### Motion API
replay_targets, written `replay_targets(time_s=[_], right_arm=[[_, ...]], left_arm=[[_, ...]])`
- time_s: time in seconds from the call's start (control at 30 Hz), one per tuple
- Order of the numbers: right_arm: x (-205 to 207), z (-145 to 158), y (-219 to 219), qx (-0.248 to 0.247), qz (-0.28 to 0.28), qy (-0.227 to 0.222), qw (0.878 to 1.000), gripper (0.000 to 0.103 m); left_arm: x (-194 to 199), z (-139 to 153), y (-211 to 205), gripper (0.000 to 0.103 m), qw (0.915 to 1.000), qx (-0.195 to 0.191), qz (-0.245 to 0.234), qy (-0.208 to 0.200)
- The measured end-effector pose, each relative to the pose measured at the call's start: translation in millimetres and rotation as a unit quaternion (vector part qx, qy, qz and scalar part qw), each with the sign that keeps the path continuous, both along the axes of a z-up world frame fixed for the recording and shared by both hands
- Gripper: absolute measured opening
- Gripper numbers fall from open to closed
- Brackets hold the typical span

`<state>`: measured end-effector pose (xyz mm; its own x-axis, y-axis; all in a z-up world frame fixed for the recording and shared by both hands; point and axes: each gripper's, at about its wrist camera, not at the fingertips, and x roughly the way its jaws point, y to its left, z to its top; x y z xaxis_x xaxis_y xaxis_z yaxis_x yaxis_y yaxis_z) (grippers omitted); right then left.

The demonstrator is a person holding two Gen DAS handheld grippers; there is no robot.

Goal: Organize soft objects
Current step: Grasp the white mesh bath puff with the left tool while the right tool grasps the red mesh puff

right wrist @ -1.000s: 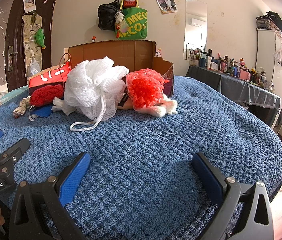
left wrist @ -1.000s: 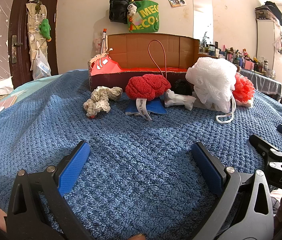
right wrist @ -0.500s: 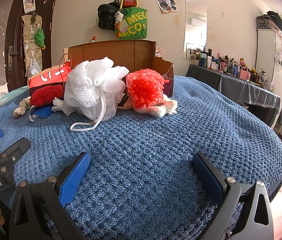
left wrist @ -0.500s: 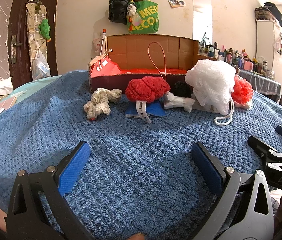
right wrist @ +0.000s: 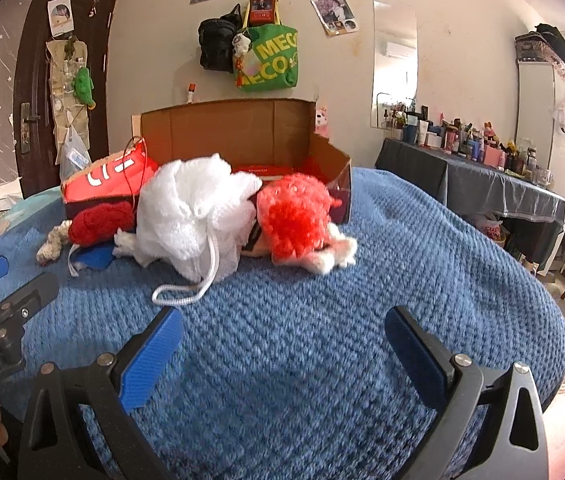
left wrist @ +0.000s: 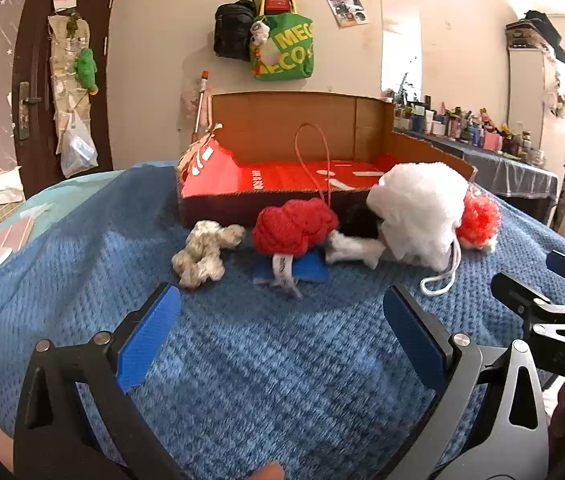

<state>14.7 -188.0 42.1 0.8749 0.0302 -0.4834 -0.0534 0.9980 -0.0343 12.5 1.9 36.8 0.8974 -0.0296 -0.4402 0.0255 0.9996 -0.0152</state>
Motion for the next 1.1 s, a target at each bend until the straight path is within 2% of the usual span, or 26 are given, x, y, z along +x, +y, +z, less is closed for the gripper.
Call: replay_targets(time_s=[0.23,0.43,0.73,0.87,0.97,1.1], right_arm=[[14,20,-9,0.008,-0.001,-0.009,1.000,0.103],[39,39,-29,0.032,0.018,0.003,0.999,0.103],[88,42,-62,0.100,0.089,0.059,0.989,0.103],[108,38,-67,0.103,0.114,0.081,0.985,0.103],[118,35,-68,0.118,0.142,0.097,0.978,0.100],[132,29,-71,0.151,0.178,0.125,0.964,0.085]], left_arm=[[11,20,-12,0.103,0.9991,0.005,-0.040,-0.011],[28,37,-34,0.103,0.9963,0.007,-0.085,-0.011],[68,43,-62,0.103,0.9895,-0.002,-0.142,0.028],[81,41,-72,0.103,0.9855,-0.004,-0.163,0.047],[92,39,-79,0.103,0.9829,-0.007,-0.174,0.060],[103,35,-86,0.096,0.9778,-0.016,-0.193,0.080]])
